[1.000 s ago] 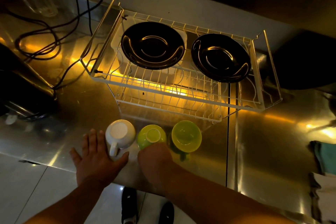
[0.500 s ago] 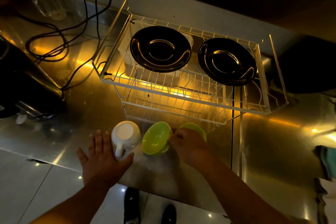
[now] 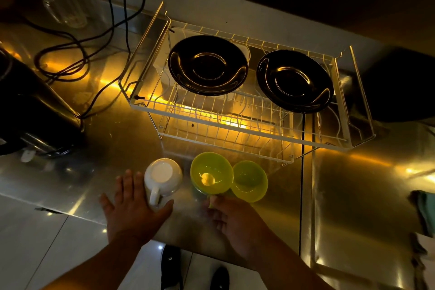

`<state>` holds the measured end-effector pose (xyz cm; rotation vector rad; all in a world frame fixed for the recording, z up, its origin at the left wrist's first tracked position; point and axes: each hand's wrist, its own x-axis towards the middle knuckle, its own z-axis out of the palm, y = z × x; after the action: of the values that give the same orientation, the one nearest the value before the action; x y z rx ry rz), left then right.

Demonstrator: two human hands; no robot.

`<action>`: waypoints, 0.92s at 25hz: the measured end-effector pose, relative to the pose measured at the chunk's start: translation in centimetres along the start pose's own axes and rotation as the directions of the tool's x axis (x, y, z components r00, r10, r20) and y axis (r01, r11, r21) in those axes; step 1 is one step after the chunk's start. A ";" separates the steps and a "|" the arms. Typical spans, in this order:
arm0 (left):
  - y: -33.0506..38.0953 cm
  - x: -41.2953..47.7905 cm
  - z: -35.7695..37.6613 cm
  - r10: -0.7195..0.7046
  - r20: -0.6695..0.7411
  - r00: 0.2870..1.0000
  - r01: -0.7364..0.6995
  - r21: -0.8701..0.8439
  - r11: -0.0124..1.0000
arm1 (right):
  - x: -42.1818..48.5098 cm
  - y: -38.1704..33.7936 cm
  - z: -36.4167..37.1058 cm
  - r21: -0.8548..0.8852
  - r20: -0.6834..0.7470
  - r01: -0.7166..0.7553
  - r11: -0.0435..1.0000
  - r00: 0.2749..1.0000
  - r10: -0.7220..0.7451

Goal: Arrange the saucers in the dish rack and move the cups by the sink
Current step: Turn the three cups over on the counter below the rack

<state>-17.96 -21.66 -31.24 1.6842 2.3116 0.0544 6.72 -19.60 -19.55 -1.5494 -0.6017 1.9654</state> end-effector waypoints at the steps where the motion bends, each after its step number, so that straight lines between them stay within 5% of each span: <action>1: 0.0 0.0 0.0 -0.002 -0.002 1.000 0.002 0.001 1.000 | 0.4 0.5 0.2 -0.009 -0.011 0.009 1.000 1.000 -0.009; 13: 0.0 0.1 0.1 -0.010 0.001 1.000 0.010 0.018 1.000 | 4.8 4.7 2.7 -0.019 -0.230 0.022 1.000 0.973 -0.026; 23: 0.3 0.0 -0.4 -0.019 0.004 1.000 0.019 0.003 1.000 | 5.7 5.7 2.3 -0.012 -0.278 -0.029 1.000 0.960 0.025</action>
<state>-17.80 -21.56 -30.77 1.6620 2.3249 0.0437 2.64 -20.05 -26.88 -1.8112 -0.4815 1.7211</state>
